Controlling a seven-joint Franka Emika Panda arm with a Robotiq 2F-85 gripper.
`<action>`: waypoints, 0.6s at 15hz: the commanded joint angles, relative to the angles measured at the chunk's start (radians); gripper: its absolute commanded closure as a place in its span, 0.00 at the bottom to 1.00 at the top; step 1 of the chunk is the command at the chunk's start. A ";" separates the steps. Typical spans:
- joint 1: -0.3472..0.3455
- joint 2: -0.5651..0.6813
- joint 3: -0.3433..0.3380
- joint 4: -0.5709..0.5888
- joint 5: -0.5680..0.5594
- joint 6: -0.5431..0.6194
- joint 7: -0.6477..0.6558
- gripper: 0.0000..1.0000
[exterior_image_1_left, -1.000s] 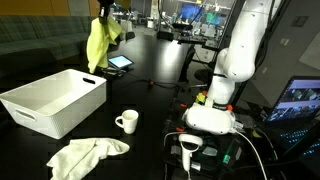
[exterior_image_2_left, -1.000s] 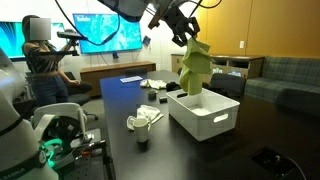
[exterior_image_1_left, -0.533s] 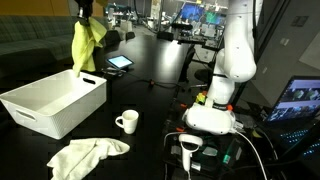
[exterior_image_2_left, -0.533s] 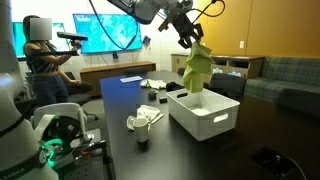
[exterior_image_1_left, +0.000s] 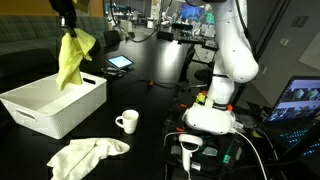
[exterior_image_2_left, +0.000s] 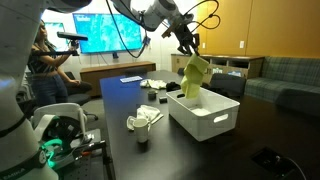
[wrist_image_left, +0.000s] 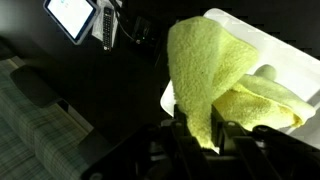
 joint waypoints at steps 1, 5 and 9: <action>0.028 0.066 -0.031 0.117 0.011 -0.067 -0.076 0.40; 0.002 0.062 -0.062 0.068 0.016 -0.066 -0.079 0.09; -0.067 0.016 -0.095 -0.083 0.054 -0.026 -0.055 0.00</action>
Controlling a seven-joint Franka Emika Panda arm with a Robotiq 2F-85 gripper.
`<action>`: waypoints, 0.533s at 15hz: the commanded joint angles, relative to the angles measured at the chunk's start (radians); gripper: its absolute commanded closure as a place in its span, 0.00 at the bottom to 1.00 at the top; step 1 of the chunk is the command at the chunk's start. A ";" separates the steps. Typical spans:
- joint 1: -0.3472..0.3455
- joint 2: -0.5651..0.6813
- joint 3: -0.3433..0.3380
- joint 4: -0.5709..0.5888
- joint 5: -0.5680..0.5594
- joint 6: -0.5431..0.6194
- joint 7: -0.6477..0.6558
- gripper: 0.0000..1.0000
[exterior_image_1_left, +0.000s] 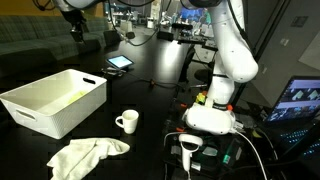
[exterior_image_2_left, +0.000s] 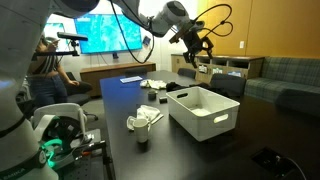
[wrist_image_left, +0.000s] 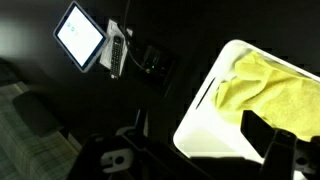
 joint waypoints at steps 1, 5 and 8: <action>-0.067 -0.051 -0.029 -0.137 0.062 0.037 0.014 0.00; -0.158 -0.083 -0.058 -0.304 0.173 0.099 0.038 0.00; -0.217 -0.089 -0.082 -0.414 0.270 0.167 0.072 0.00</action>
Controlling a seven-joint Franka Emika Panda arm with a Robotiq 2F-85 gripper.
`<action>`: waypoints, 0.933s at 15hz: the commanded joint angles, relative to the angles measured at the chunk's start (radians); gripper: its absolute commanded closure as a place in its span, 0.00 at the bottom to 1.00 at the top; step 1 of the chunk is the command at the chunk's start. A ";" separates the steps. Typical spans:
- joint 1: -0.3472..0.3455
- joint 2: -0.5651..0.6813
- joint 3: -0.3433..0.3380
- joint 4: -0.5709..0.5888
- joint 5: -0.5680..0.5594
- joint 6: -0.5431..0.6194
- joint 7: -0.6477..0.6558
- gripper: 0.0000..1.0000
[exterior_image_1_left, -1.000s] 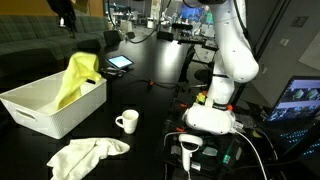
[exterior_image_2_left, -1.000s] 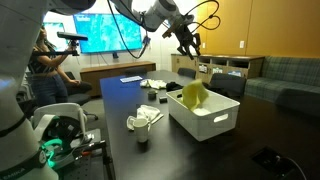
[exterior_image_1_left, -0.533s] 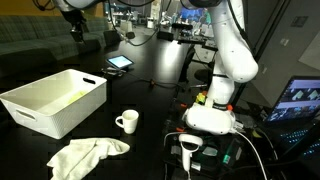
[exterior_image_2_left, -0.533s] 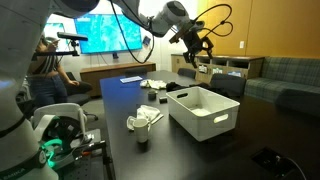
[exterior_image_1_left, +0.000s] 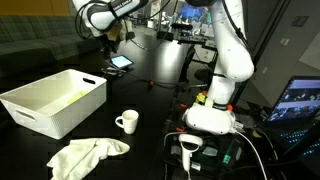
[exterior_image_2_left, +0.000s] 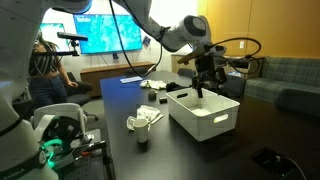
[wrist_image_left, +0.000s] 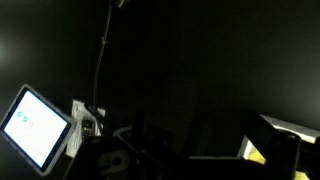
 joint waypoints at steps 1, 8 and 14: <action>-0.060 -0.072 -0.024 -0.184 0.116 0.102 0.052 0.00; -0.180 -0.078 -0.077 -0.402 0.366 0.291 0.073 0.00; -0.252 -0.054 -0.150 -0.491 0.467 0.381 0.085 0.00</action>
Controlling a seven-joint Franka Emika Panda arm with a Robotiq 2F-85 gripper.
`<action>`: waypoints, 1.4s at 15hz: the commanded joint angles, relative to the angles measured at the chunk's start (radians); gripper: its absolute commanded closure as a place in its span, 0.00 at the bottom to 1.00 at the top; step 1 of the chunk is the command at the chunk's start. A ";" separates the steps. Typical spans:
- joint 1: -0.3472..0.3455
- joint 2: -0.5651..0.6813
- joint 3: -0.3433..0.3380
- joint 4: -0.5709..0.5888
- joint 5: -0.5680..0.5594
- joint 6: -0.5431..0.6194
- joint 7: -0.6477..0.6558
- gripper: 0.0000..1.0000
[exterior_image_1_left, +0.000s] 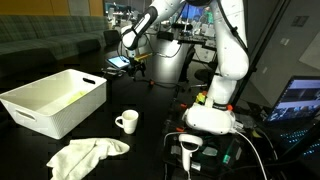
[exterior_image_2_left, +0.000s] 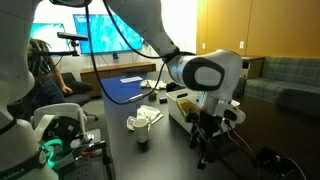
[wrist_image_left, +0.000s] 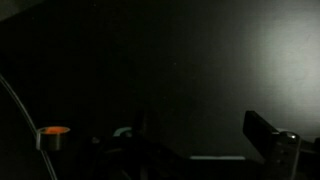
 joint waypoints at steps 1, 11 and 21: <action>-0.043 -0.015 -0.036 -0.063 0.054 0.074 -0.006 0.00; -0.113 0.059 -0.099 0.011 0.032 0.103 -0.053 0.00; -0.216 0.205 -0.113 0.050 -0.098 0.333 -0.332 0.00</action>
